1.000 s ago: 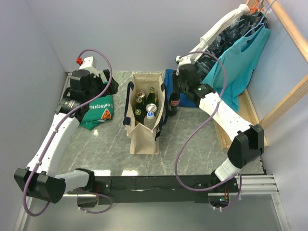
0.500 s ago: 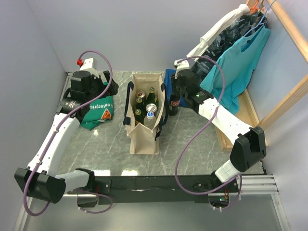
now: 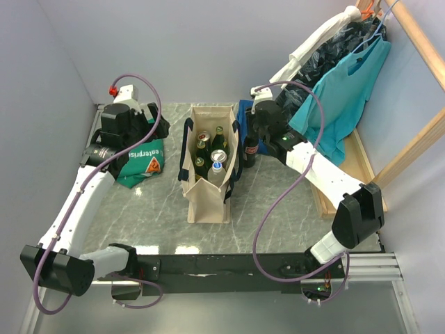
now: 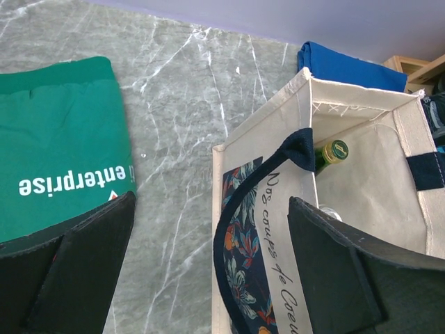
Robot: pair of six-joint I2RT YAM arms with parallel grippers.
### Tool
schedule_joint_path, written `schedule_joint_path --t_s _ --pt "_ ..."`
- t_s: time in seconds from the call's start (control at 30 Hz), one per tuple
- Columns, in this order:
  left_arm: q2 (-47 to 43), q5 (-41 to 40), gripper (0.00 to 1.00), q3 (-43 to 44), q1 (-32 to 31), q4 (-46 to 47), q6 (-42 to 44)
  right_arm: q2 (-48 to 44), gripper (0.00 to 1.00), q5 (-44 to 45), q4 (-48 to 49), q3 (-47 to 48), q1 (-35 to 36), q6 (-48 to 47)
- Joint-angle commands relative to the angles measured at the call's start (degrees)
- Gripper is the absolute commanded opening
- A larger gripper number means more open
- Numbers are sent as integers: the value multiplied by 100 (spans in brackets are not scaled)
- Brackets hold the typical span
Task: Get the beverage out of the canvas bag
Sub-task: Place the drink at the center of the board.
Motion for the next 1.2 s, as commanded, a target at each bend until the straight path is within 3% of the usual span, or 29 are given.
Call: schedule_joint_path --t_s 0.0,0.43,0.47,0.57,0.67,0.83,0.9,1.03,1.17 --pt "-154 -22 96 -18 36 238 8 -64 0 93 1059 533 101 87" --pt "-146 -13 96 -18 45 203 26 15 0 286 637 604 180 -19" --pt "-146 5 96 -18 53 203 26 6 8 286 602 613 171 -19" --pt "-137 40 96 -9 53 203 26 6 8 295 487 639 180 -10" --pt "-137 84 96 -9 53 238 8 24 23 217 356 709 180 -1" --pt "-119 75 96 -44 45 238 -9 -20 25 251 188 675 180 69" --pt "-128 75 96 -53 53 247 -18 -46 36 233 162 631 180 78" --pt "-128 172 96 -71 53 265 -36 -108 35 251 162 578 180 87" --pt "-146 154 96 -80 53 273 -36 -143 43 242 144 525 180 113"
